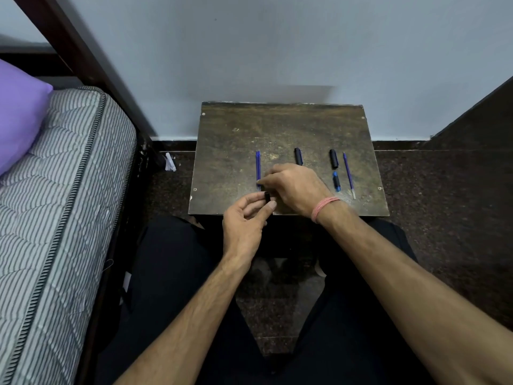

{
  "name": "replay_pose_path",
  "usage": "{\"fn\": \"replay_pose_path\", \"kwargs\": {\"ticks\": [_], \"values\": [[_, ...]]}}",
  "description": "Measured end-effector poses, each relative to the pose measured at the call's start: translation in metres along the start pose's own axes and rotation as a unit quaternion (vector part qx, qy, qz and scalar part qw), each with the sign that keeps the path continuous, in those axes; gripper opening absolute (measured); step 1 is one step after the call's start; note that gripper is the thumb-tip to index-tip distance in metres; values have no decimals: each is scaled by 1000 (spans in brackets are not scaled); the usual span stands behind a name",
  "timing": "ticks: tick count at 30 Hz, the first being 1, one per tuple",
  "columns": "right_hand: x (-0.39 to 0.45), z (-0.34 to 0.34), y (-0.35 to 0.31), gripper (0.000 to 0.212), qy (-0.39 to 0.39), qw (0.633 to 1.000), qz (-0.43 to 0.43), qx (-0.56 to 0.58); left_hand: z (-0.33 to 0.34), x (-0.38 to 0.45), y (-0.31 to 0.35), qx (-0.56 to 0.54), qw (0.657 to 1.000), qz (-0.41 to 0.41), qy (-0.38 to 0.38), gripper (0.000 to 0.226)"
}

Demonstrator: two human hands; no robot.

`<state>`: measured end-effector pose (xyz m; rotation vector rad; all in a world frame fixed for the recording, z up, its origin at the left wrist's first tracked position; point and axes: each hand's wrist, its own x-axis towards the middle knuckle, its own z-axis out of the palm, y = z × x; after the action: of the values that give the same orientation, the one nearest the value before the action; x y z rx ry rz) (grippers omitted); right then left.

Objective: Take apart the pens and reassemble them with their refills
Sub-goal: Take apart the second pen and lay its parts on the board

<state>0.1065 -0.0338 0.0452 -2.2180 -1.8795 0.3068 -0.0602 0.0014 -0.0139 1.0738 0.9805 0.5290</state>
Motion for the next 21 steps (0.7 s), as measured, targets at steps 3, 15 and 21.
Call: {"fn": "replay_pose_path", "kwargs": {"ticks": [3,15,21], "values": [[1,3,3,36,1,999,-18,-27,0,1,-1,-6,1000,-6,6,27],[27,-19,-2,14,-64,980,-118,-148,0,4,-1,-19,1000,-6,20,24],[41,-33,-4,17,-134,952,-170,-218,-1,6,-1,-26,999,4,18,22]]}}
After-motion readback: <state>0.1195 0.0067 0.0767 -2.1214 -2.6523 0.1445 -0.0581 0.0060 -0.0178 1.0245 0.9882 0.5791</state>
